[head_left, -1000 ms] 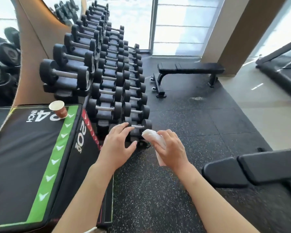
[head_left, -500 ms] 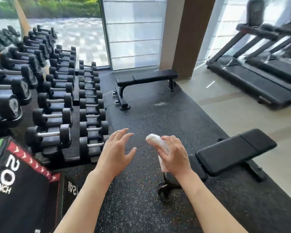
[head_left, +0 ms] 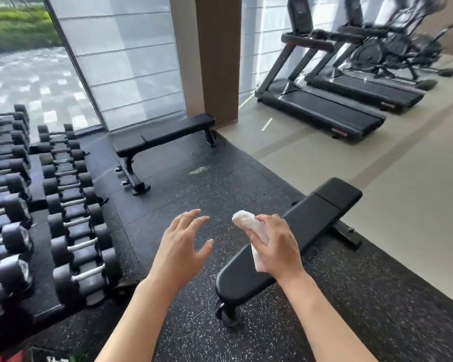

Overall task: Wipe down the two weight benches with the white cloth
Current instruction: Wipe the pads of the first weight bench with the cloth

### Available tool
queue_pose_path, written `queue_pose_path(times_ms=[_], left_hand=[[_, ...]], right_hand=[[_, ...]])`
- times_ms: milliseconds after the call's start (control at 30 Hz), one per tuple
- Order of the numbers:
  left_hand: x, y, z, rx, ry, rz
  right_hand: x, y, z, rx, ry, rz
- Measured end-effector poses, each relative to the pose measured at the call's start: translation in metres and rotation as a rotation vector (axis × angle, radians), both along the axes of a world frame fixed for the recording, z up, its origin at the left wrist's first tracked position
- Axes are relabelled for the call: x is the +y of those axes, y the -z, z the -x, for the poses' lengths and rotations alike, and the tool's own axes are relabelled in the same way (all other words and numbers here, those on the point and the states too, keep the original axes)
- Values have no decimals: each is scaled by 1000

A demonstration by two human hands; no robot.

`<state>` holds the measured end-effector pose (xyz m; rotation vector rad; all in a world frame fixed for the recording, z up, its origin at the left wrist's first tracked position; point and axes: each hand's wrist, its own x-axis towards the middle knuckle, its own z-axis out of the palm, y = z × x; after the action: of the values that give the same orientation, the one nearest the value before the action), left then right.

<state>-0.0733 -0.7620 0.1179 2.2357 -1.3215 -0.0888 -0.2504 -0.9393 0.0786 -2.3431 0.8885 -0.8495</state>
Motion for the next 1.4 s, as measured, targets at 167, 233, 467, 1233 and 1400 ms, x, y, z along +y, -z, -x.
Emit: queue_pose_path(times_ms=[167,233,467,1233,1400], left_hand=[[-54,1,-15,30,80,24],[-77,1,-25,37,104,29],[-146,-1,-66,74,178,67],[-273,73,-29,121,-287,-44],[-253,100,-1,142,-439,-124]], right_hand=[[-37,-2,-3,20,71,9],[-52,-3,-10,47,98,5],[-103,-14,-37,91,162,32],[-320,65,-78,187,-335,-22],[-328,98,-88,239,-503,-82]])
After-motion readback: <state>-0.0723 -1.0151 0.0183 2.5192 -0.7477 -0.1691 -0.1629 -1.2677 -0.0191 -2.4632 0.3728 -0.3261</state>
